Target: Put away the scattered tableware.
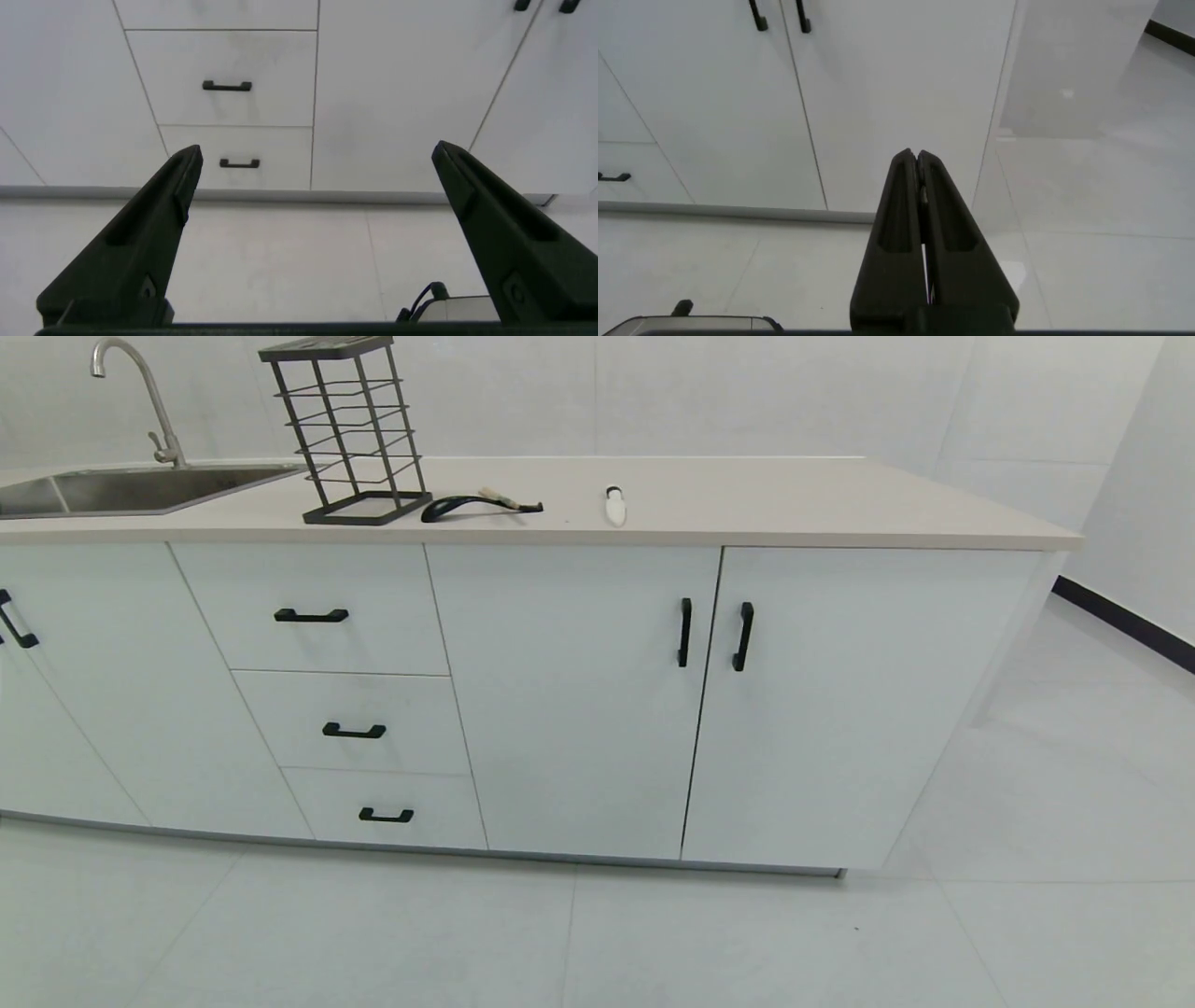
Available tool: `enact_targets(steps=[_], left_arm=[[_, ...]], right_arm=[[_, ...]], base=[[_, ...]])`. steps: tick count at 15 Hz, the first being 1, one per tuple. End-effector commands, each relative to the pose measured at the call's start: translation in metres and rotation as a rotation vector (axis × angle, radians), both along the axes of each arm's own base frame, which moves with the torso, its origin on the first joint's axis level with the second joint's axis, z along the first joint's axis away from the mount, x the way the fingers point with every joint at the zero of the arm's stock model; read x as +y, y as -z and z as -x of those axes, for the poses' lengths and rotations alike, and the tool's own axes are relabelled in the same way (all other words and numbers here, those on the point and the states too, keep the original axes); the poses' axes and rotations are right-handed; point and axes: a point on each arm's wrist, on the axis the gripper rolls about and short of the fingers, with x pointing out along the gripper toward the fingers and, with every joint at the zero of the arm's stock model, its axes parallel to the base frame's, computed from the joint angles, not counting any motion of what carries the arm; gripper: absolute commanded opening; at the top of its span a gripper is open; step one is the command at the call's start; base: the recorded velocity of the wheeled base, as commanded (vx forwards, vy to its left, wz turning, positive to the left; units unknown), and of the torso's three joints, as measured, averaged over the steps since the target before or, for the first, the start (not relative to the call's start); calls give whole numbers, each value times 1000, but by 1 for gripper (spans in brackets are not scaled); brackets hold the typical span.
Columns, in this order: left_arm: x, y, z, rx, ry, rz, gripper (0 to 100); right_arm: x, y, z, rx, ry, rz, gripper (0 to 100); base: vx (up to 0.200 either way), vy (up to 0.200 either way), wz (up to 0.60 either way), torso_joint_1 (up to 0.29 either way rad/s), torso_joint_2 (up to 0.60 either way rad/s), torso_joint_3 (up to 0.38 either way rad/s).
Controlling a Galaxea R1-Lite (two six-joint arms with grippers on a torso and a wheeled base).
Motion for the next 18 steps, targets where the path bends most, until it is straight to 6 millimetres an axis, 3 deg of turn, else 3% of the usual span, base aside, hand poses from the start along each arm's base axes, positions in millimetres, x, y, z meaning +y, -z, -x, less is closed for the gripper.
enact_targets(steps=[1,8,14,18], left_arm=[[0,0,0,0,0,0,100],[0,0,0,0,0,0,100],[0,0,0,0,0,0,100],[0,0,0,0,0,0,100]], right_arm=[[0,0,0,3,1,0,0],[0,0,0,3,-1,0,0],[0,0,0,3,1,1,0],[0,0,0,3,1,1,0]], base=[[0,200,0,2,2,-2],[0,200,0,4,3,3],[0,0,0,0,0,0],[0,0,300,-1,2,0]])
